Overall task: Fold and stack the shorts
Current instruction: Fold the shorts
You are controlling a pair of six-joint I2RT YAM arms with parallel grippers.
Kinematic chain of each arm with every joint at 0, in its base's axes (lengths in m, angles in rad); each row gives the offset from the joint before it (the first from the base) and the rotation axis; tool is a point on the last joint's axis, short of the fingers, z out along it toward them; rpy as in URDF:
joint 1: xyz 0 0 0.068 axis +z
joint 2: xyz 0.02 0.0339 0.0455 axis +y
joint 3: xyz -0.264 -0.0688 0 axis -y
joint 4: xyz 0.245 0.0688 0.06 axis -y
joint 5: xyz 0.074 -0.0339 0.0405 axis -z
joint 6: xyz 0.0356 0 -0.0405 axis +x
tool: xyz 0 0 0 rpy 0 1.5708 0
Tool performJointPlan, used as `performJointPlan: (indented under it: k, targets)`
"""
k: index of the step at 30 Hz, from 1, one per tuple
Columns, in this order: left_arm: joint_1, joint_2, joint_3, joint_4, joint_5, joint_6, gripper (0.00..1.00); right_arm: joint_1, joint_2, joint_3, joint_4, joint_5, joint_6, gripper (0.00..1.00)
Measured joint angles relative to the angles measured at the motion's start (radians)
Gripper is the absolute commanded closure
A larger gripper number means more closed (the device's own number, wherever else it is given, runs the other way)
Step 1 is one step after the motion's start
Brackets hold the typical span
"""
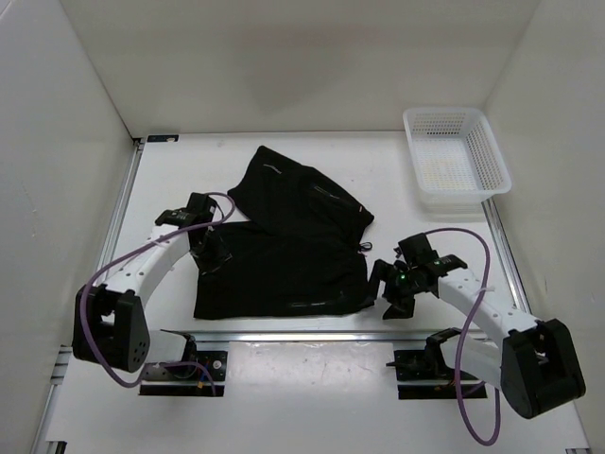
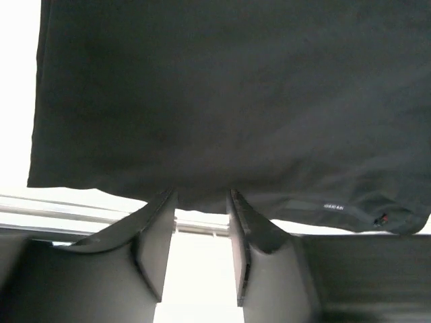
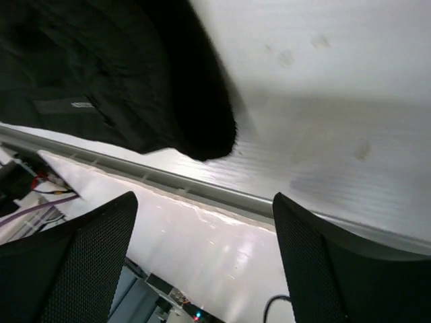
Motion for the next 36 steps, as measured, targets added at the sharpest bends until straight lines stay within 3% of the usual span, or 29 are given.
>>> performJointPlan:
  k: [2,8,11,12,13,24,28,30,34,35,36]
  targets:
    - [-0.005,0.02,0.0,0.013,-0.009,-0.017,0.56,0.0,0.018,-0.004,0.043,-0.021,0.021,0.18]
    - [-0.019,0.223,0.024,0.06,-0.048,-0.039,0.59,0.0,0.167,-0.006,0.226,-0.054,0.091,0.4]
    - [-0.033,0.326,0.071,0.079,-0.06,-0.042,0.61,0.0,0.21,-0.01,0.282,-0.051,0.128,0.73]
    - [-0.038,0.363,0.098,0.083,-0.063,-0.04,0.63,0.0,0.214,-0.01,0.297,-0.048,0.143,0.92]
    - [-0.042,0.396,0.123,0.088,-0.065,-0.038,0.65,0.0,0.215,-0.01,0.311,-0.042,0.151,1.0]
    - [-0.089,0.761,0.583,0.006,-0.043,0.04,0.67,-0.178,0.098,-0.018,0.298,0.07,0.19,1.0]
    - [-0.103,0.865,0.762,-0.024,-0.044,0.074,0.65,-0.183,0.103,-0.018,0.284,0.095,0.189,1.0]
    - [-0.109,0.879,0.798,-0.026,-0.057,0.089,0.53,-0.183,0.104,-0.018,0.274,0.108,0.188,1.0]
    - [-0.112,0.825,0.771,-0.04,-0.105,0.102,0.46,-0.183,0.104,-0.018,0.259,0.129,0.18,1.0]
    - [-0.111,0.777,0.734,-0.037,-0.114,0.102,0.33,-0.183,0.104,-0.018,0.259,0.132,0.177,1.0]
    - [-0.107,0.716,0.689,-0.042,-0.125,0.101,0.31,-0.183,0.104,-0.018,0.258,0.135,0.173,1.0]
